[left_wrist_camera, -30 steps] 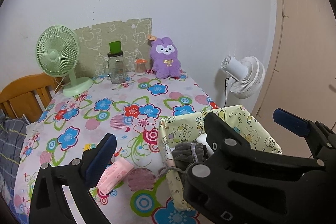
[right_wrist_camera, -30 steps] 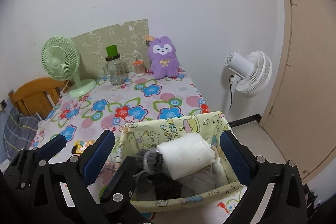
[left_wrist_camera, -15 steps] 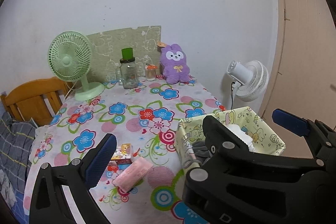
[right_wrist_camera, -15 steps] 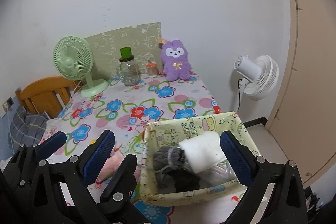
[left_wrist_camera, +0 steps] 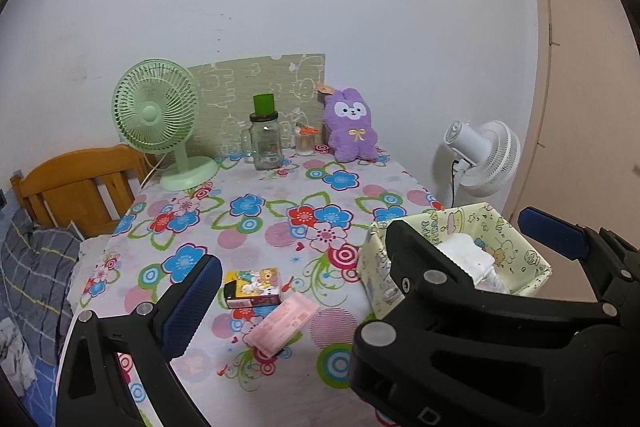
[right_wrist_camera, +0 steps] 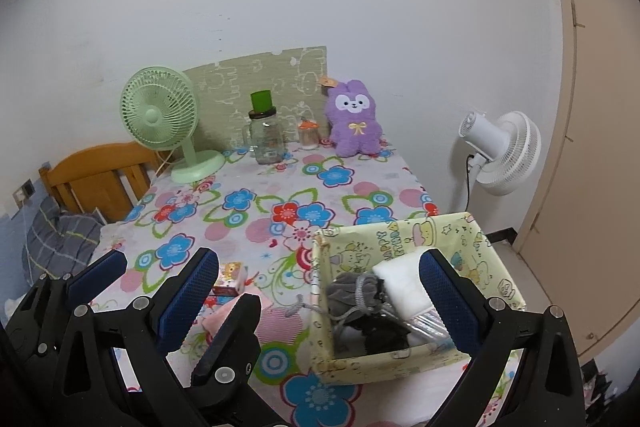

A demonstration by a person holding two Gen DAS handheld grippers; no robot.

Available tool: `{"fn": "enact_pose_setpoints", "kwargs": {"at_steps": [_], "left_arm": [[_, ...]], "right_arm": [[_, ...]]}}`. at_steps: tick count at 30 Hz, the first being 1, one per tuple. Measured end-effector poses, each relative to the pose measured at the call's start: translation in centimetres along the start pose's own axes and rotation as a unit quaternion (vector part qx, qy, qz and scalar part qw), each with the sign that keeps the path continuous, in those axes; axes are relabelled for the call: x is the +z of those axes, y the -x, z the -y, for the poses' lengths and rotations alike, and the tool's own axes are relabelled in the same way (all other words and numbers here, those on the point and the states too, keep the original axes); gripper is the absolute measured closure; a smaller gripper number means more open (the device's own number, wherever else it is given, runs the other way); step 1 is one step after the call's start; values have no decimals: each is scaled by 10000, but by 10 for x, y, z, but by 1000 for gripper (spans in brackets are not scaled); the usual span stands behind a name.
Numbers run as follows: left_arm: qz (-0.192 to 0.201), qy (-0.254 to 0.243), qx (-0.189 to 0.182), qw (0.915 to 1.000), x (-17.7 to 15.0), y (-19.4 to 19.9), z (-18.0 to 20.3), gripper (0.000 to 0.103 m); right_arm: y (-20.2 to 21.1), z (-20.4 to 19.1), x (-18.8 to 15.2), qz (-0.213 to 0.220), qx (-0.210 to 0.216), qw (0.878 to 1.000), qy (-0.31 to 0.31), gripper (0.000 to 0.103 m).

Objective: Organize soft objects
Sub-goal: 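Withdraw both tools from the box and move toward the pink packet and snack box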

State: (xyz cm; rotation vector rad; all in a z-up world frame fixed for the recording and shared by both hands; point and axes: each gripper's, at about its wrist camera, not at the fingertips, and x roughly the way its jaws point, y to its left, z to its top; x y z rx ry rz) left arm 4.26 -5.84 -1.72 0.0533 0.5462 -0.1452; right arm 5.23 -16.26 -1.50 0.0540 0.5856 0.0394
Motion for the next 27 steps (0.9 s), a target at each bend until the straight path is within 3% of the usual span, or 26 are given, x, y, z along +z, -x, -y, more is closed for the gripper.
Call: {"fn": "enact_pose_setpoints", "kwargs": {"at_steps": [27], "left_arm": [[-345, 173, 284, 9989, -34, -15, -62, 0]], "right_arm": [[-34, -58, -29, -333, 531, 9979, 135, 1]]}}
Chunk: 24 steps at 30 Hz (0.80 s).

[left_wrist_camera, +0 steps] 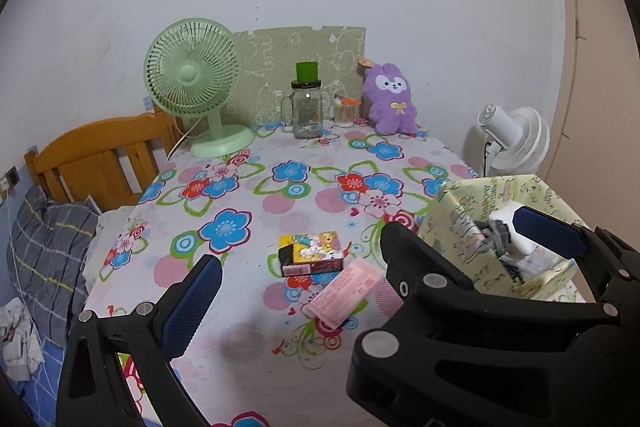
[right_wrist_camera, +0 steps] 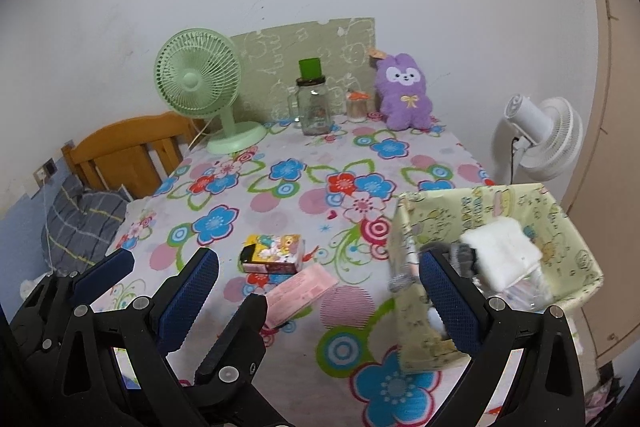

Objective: Organize soft objects
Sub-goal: 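Withdraw both tools from the box and move toward the pink packet and snack box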

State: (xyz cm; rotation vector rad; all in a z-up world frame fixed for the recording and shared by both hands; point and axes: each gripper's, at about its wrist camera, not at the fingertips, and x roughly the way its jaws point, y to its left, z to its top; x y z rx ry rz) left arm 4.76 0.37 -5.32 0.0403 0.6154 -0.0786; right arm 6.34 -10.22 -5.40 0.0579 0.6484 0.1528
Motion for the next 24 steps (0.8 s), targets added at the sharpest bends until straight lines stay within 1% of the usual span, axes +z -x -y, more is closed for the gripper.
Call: {"fn": "enact_pose_setpoints", "kwargs": {"at_steps": [6, 17, 22, 24], "left_arm": [[-129, 81, -1, 9999, -8, -11, -14, 0], [-401, 207, 61, 9990, -16, -37, -35, 0], [-589, 229, 102, 9979, -24, -51, -41, 0], [-682, 224, 133, 9973, -27, -57, -42, 0]], "right_arm": [[-16, -13, -5, -156, 112, 9998, 80, 1], [-51, -26, -11, -466, 190, 9986, 153, 2], [-68, -30, -18, -665, 229, 9974, 173, 2], [-75, -31, -21, -759, 236, 9967, 168, 4]]}}
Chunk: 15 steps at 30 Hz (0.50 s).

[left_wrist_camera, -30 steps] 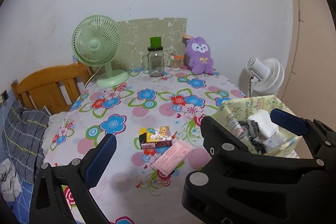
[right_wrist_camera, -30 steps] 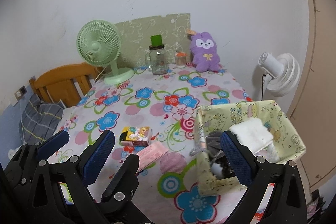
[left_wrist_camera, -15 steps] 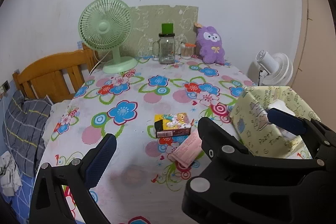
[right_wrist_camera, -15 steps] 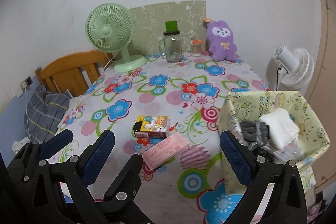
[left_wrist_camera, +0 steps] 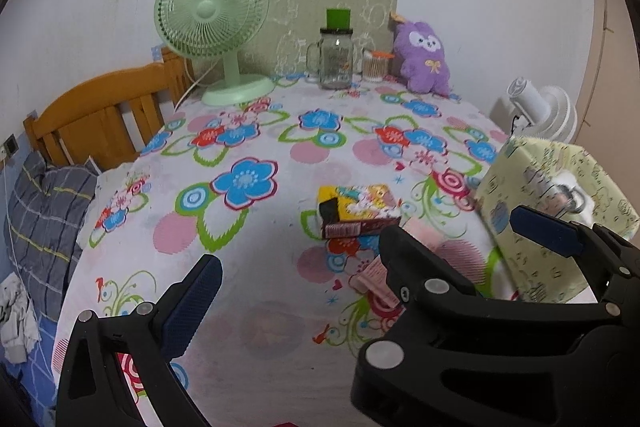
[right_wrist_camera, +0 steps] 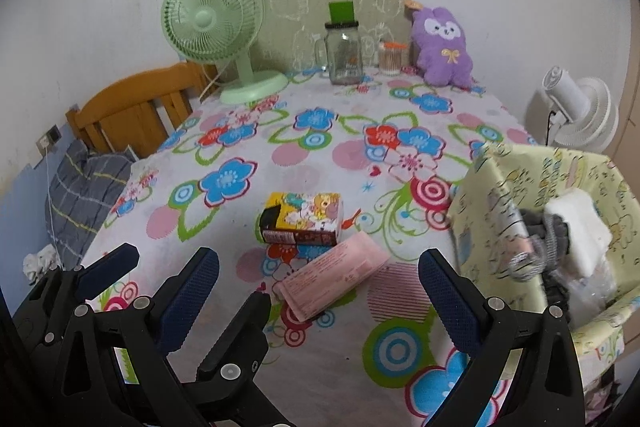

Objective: Organize soft objects
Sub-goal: 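Withdraw both tools from the box and move toward the pink packet and snack box, then grasp the pink packet with the right tool while the left grasps the yellow snack box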

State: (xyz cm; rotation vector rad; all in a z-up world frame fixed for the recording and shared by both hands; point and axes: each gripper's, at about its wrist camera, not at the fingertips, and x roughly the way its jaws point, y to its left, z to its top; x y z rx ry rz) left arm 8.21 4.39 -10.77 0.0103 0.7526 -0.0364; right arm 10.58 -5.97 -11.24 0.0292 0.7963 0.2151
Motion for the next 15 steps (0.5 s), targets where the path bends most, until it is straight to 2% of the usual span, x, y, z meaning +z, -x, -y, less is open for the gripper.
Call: {"fn": "enact_pose_setpoints", "kwargs": {"at_steps": [15], "left_arm": [[-442, -77, 102, 9989, -11, -39, -8, 0]], "right_arm": [[-54, 4, -10, -654, -146, 9977, -110, 20]]}}
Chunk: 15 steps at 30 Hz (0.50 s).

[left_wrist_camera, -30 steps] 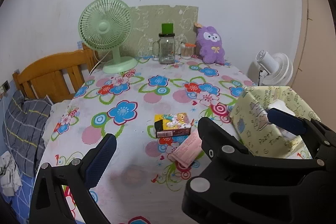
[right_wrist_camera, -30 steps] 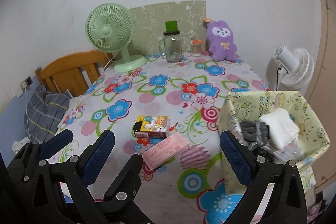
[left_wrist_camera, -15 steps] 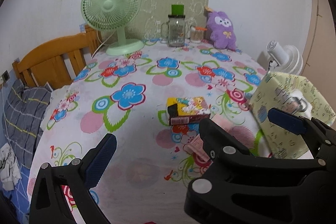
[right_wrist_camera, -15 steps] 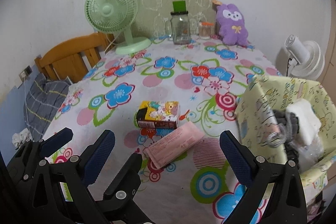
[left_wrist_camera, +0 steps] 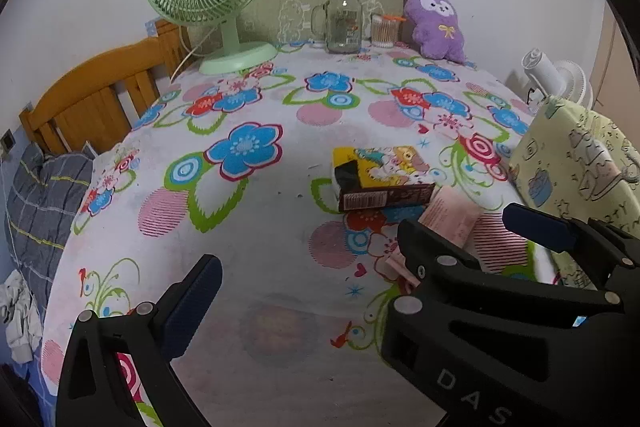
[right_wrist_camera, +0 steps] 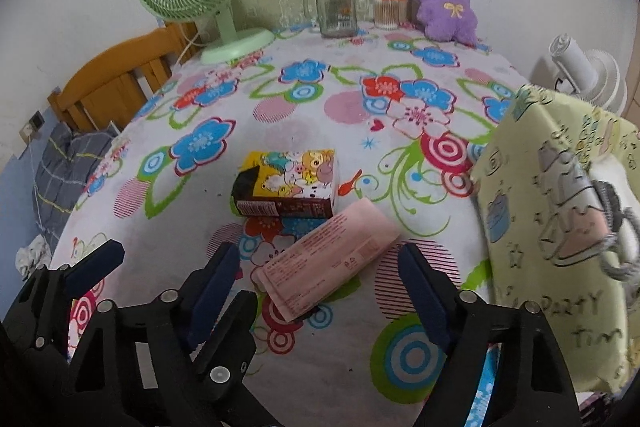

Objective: Organize soft objects
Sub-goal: 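Grasp the pink packet with the right tool while the left grasps the yellow snack box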

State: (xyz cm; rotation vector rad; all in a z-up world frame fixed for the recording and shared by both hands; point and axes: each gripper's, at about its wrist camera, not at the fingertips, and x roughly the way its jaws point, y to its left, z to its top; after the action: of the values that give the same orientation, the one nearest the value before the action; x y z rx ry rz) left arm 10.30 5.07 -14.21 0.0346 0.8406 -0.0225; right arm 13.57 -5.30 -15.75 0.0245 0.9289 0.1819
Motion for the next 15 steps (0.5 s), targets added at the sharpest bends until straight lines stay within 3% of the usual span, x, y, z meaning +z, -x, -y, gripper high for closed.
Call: {"fn": "enact_pose_setpoints", "kwargs": {"at_steps": [15], "left_arm": [[-325, -30, -89, 9994, -2, -30, -4, 0]], "right_arm": [[-34, -2, 2, -476, -116, 9988, -54, 26]]}}
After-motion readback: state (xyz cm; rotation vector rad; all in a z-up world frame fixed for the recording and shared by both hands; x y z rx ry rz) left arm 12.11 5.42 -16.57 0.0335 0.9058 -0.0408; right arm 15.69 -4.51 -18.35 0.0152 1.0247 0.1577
